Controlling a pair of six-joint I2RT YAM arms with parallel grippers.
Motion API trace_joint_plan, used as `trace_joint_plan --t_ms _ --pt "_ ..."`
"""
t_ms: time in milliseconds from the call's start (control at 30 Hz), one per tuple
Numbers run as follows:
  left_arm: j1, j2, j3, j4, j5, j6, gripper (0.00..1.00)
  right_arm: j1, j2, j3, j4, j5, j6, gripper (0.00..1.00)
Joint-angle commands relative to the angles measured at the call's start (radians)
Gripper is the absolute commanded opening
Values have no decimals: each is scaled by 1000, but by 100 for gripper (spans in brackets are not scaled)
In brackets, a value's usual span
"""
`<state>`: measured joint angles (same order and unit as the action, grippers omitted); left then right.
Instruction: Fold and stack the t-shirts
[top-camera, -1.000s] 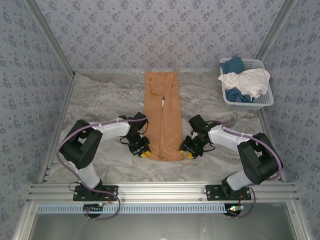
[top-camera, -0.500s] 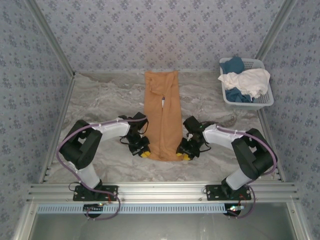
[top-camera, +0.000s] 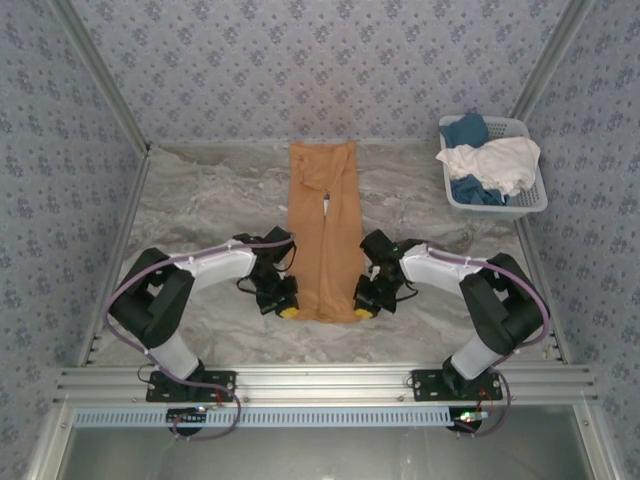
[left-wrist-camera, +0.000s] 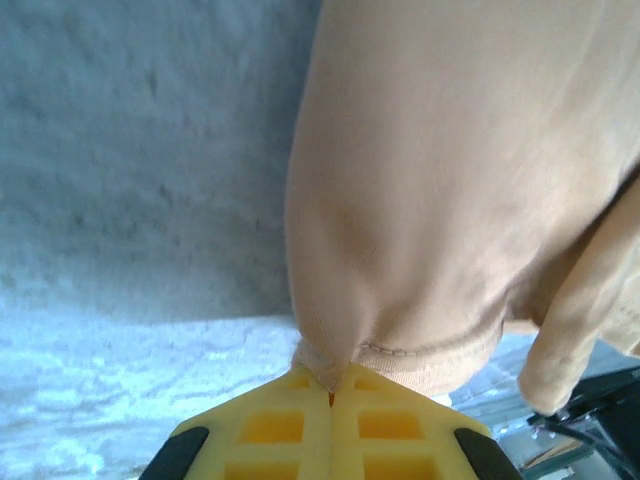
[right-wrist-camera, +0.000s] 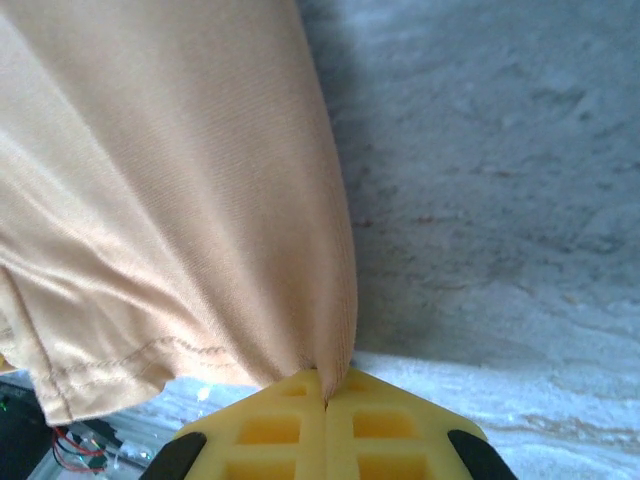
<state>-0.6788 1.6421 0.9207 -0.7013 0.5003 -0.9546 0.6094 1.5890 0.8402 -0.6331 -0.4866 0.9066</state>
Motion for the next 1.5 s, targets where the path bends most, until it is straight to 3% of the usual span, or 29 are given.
trace_joint_plan --t_ms 0,133,533,867,1100,1167,1200,1300,1333,1400,1467 --pt "-12 -94 -25 -57 31 32 0 4 -55 57 -146 -18 -63 0" --pt "-1 -143 33 -43 9 6 0 -9 -72 143 -222 -10 -88 0" --pt "154 8 285 52 -4 -44 0 -120 109 481 -260 36 -134 0" --pt "293 300 652 57 -12 -17 0 -267 393 842 -220 26 -136 0" --pt "364 585 970 46 -2 9 0 -333 683 1162 -185 -27 -125 0" --pt "373 669 1064 31 18 16 4 -349 743 1210 -149 -42 -82 0" --pt "379 710 1104 30 33 16 10 -355 774 1231 -141 -53 -73 6" --pt "387 758 1186 -7 30 25 38 -368 818 1258 -103 -73 -72 38" --pt "388 755 1193 -17 20 29 44 -371 814 1258 -91 -73 -83 43" --pt "387 722 1176 -41 -2 46 47 -378 788 1256 -85 -63 -117 66" --pt "385 657 1100 -51 -55 65 47 -384 750 1244 -97 -45 -156 70"
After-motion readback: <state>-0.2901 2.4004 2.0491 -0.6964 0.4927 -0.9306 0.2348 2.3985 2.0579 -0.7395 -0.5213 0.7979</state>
